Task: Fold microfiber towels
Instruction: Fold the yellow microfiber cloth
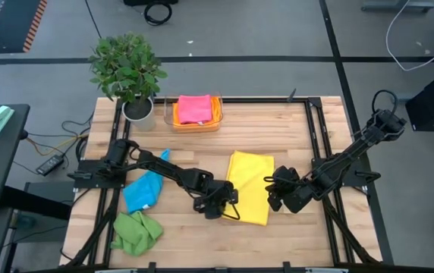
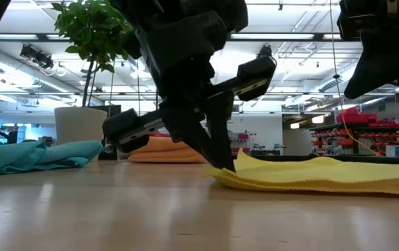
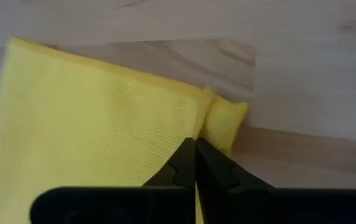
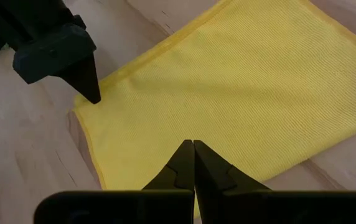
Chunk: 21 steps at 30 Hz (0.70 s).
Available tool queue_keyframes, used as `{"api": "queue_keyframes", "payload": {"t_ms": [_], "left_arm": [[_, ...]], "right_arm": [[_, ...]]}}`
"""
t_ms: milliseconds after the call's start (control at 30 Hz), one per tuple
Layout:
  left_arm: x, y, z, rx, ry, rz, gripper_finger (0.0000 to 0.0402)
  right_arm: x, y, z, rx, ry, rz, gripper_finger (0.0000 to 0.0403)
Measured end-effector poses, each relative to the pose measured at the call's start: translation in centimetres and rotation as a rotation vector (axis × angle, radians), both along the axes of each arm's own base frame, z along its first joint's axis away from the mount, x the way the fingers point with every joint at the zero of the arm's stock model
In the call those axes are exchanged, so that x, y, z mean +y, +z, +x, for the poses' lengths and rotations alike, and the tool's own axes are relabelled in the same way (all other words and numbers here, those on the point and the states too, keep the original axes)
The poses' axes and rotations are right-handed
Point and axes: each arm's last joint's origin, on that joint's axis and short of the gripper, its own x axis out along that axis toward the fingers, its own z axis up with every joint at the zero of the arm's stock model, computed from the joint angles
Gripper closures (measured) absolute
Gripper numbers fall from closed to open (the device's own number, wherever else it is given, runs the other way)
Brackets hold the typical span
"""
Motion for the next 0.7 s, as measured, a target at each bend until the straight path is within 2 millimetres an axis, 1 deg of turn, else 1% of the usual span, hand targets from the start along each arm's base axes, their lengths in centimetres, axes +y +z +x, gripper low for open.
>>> {"api": "queue_keyframes", "payload": {"t_ms": [133,367,433,500,567,700], "left_arm": [[0.1,0.2,0.1,-0.017,0.025,0.022,0.0394],[0.8,3.1,0.0,-0.088,0.073,0.018,0.0395],[1.1,3.9,-0.2,-0.083,0.116,-0.005,0.0396],[1.4,4.2,-0.5,-0.044,0.167,-0.03,0.0397],[1.7,4.1,-1.1,0.026,0.209,-0.038,0.0396],[1.1,3.8,-1.8,0.113,0.206,-0.049,0.0397]], "right_arm": [[0.0,0.0,0.0,0.002,0.003,-0.003,0.0398],[0.0,0.0,0.0,0.002,0.003,-0.004,0.0398],[0.0,0.0,0.0,0.002,0.003,-0.004,0.0398],[0.0,0.0,0.0,0.006,0.007,-0.009,0.0398],[0.0,0.0,-0.1,0.011,0.015,-0.018,0.0398],[-0.1,-0.1,-0.1,0.022,0.028,-0.035,0.0398]]}}
